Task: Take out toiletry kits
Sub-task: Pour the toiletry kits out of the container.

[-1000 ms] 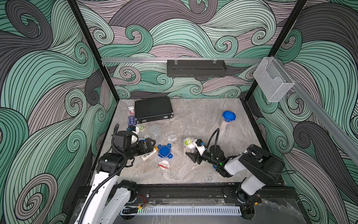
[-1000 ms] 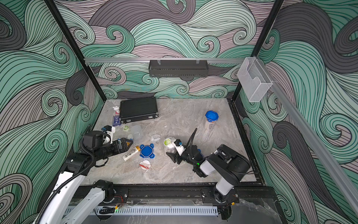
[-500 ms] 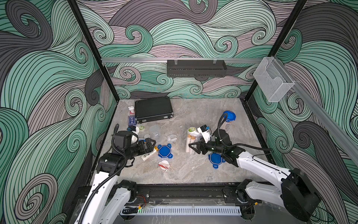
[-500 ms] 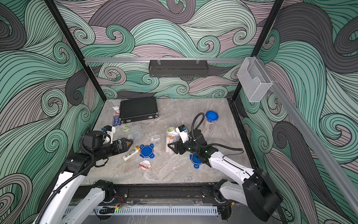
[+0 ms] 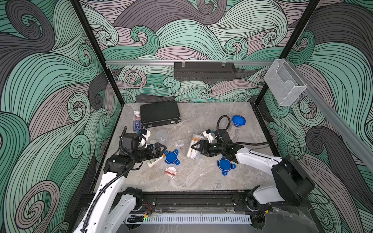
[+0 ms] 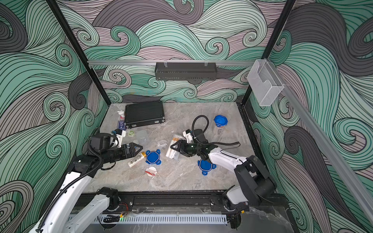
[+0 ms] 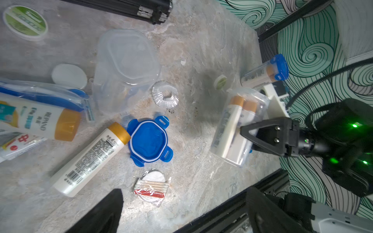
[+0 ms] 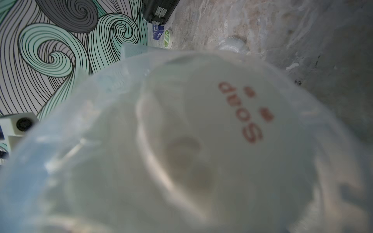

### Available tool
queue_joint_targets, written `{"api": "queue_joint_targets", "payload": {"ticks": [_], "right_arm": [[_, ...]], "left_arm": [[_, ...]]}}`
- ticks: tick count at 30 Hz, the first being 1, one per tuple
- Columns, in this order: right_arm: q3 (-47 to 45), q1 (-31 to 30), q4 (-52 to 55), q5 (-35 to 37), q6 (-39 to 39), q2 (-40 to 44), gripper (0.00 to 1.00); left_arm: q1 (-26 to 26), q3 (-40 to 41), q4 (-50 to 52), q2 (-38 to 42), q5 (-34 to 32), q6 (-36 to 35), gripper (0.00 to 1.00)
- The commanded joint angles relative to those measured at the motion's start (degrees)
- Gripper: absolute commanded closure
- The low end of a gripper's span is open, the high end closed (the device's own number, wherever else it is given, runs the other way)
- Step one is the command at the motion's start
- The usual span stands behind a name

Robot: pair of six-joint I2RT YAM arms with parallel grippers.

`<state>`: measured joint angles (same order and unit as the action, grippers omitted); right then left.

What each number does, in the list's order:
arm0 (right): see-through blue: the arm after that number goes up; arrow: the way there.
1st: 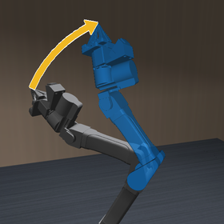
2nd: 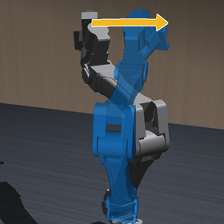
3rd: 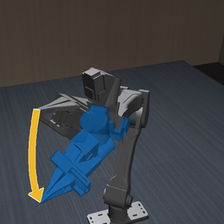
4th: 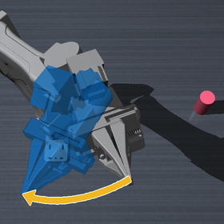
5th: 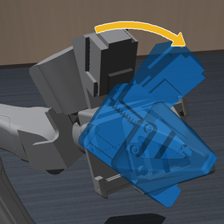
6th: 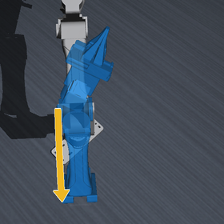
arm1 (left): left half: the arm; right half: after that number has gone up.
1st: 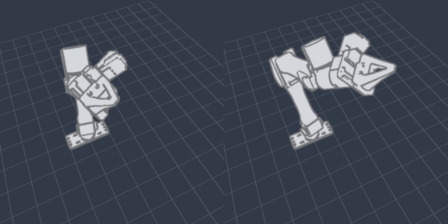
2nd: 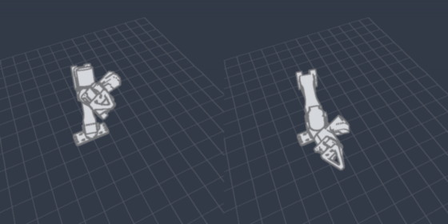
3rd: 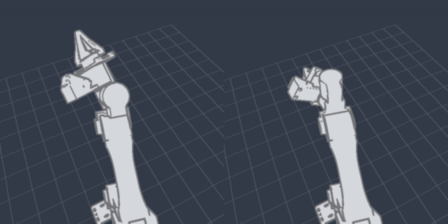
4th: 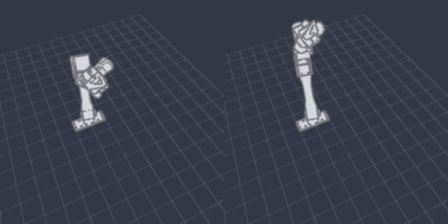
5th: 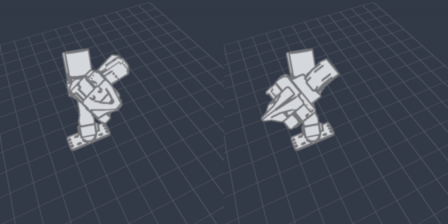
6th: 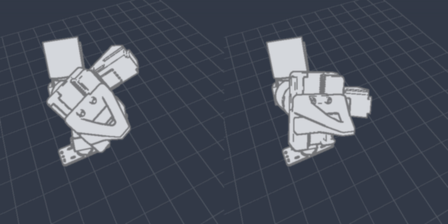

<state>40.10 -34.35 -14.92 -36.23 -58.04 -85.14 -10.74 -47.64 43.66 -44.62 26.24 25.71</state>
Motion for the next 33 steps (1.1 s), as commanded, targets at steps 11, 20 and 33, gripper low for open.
{"api": "queue_joint_targets", "payload": {"ticks": [11,20,33], "right_arm": [[5.1,1.4,-26.4,-3.1,-28.9,-9.2,0.51],[4.0,1.9,-32.5,-5.1,-33.4,-12.7,0.51],[3.2,2.2,-35.4,-6.6,-35.9,-13.7,0.51]], "left_arm": [[-19.6,-3.0,-15.8,-10.0,-11.0,-0.6,0.01],[-25.2,5.0,-33.3,-17.0,-22.1,-7.6,0.01],[-27.4,5.6,-47.8,-26.6,-22.3,-10.2,0.01]]}}
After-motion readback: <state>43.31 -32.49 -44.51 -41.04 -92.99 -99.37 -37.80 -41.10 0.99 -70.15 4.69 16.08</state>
